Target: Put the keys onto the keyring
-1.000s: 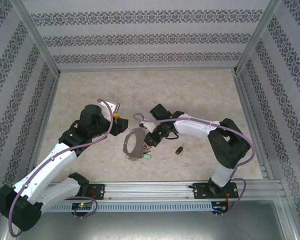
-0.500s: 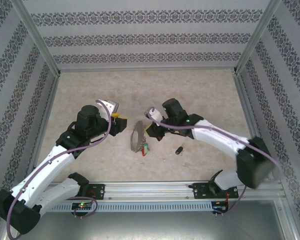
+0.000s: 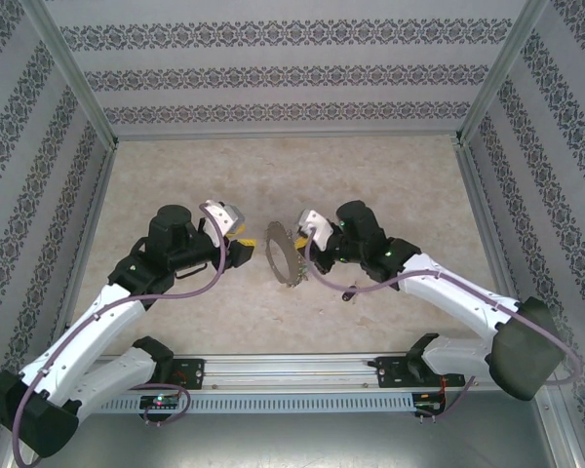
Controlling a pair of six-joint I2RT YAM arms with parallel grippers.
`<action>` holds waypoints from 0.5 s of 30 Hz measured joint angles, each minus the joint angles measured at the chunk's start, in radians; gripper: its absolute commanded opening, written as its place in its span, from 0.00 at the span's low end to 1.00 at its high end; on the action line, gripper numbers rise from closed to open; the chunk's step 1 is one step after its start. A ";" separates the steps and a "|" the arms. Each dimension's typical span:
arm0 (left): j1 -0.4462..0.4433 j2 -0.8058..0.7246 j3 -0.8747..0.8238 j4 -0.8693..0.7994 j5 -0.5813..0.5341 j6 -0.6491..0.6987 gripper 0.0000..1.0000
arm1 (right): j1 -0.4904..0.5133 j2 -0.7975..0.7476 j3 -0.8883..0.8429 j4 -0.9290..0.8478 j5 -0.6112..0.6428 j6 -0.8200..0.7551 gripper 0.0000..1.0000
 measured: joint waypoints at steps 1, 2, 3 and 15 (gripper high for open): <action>0.000 0.006 0.000 0.000 0.021 0.012 0.49 | -0.019 0.002 0.002 0.003 -0.021 0.021 0.00; 0.000 0.012 0.000 0.000 0.045 0.025 0.49 | -0.029 0.006 0.010 0.002 -0.043 0.039 0.00; 0.000 0.019 0.000 0.000 0.071 0.039 0.49 | -0.031 0.014 0.021 0.001 -0.075 0.052 0.00; -0.021 0.109 0.042 -0.019 0.278 0.194 0.44 | -0.011 0.033 0.048 -0.010 -0.256 -0.006 0.00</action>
